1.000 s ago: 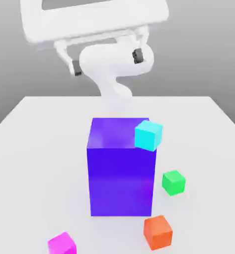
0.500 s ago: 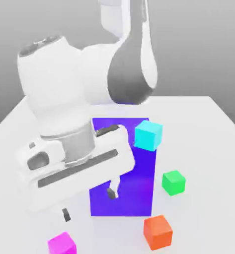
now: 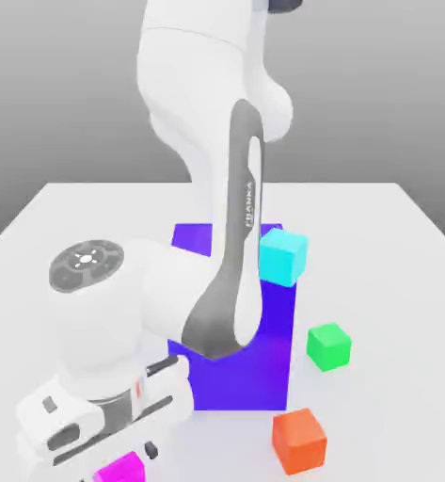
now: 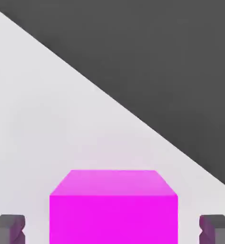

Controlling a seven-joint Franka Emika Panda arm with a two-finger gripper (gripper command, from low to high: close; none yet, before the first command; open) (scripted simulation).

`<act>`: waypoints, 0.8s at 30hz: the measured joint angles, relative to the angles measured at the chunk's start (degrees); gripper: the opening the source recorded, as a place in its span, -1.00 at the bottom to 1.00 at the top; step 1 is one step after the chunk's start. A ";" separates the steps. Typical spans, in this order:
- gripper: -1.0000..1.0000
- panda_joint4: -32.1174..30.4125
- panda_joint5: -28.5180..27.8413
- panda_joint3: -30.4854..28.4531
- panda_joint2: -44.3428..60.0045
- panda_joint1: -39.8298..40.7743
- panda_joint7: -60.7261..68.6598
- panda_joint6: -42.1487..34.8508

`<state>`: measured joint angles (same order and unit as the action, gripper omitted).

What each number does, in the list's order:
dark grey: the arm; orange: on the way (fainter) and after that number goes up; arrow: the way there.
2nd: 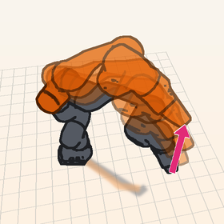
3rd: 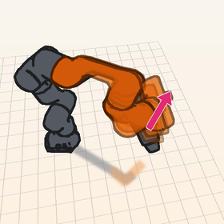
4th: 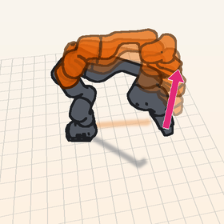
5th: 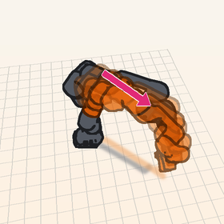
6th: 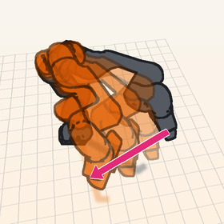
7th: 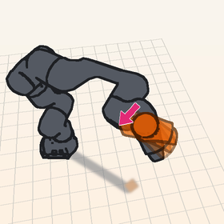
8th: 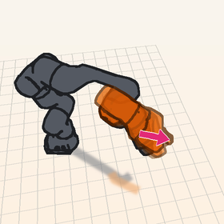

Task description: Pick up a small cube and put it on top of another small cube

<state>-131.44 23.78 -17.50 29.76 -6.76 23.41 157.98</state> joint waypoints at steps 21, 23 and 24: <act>-1.00 -7.29 1.18 9.00 -24.53 -10.03 9.59 -7.28; -1.00 -10.52 -0.34 10.10 -27.47 -12.77 8.36 -7.35; -1.00 -12.40 -1.48 10.59 -28.84 -13.82 7.24 -7.35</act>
<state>-143.84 22.31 -6.91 0.92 -20.58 30.65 150.63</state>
